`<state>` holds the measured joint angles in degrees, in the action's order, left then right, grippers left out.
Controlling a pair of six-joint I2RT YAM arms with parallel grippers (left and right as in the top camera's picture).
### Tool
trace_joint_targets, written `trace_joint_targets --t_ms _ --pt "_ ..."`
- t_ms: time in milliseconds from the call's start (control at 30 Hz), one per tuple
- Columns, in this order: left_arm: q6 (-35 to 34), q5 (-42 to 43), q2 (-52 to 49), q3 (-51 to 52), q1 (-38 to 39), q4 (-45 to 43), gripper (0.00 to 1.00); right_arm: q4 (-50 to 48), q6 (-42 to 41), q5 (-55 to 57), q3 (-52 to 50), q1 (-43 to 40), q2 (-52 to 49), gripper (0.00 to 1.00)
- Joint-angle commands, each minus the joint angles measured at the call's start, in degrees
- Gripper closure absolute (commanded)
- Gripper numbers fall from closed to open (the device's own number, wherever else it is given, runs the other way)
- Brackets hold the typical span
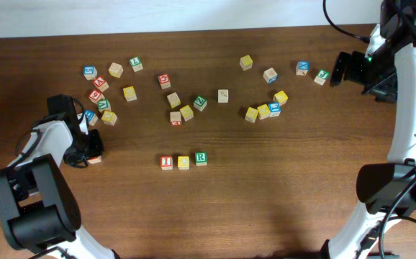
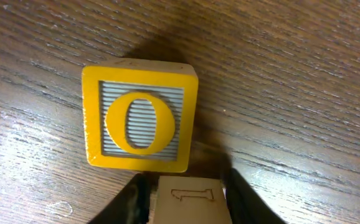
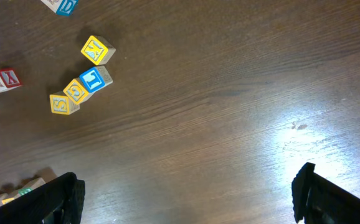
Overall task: Spell out ICRA
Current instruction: 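Lower the left gripper and grasp the red A block, then carry the red A block and set it right of the green R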
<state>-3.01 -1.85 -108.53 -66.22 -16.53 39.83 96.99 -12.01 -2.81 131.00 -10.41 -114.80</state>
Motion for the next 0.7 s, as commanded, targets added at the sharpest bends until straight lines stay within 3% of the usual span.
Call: trace_joint_targets --t_ms 0,167,400,600,667 --pt "0.04 -0.63 -0.50 1.29 -0.26 0.35 0.75 0.11 -0.02 0.50 -0.20 -0.11 0.00 0.02" --pt "0.04 2.14 -0.50 -0.20 -0.26 2.69 0.87 0.11 -0.02 0.50 -0.20 -0.11 0.00 0.02" --pt "0.07 9.73 2.69 -10.01 -0.24 13.25 0.88 0.11 0.00 0.50 -0.20 -0.11 0.00 0.02" --pt "-0.55 27.28 11.67 -13.57 2.73 17.14 0.89 0.11 -0.02 0.50 -0.20 -0.11 0.00 0.02" --pt "-2.38 29.68 12.35 -13.57 5.79 17.53 0.91 0.11 -0.02 0.50 -0.20 -0.11 0.00 0.02"
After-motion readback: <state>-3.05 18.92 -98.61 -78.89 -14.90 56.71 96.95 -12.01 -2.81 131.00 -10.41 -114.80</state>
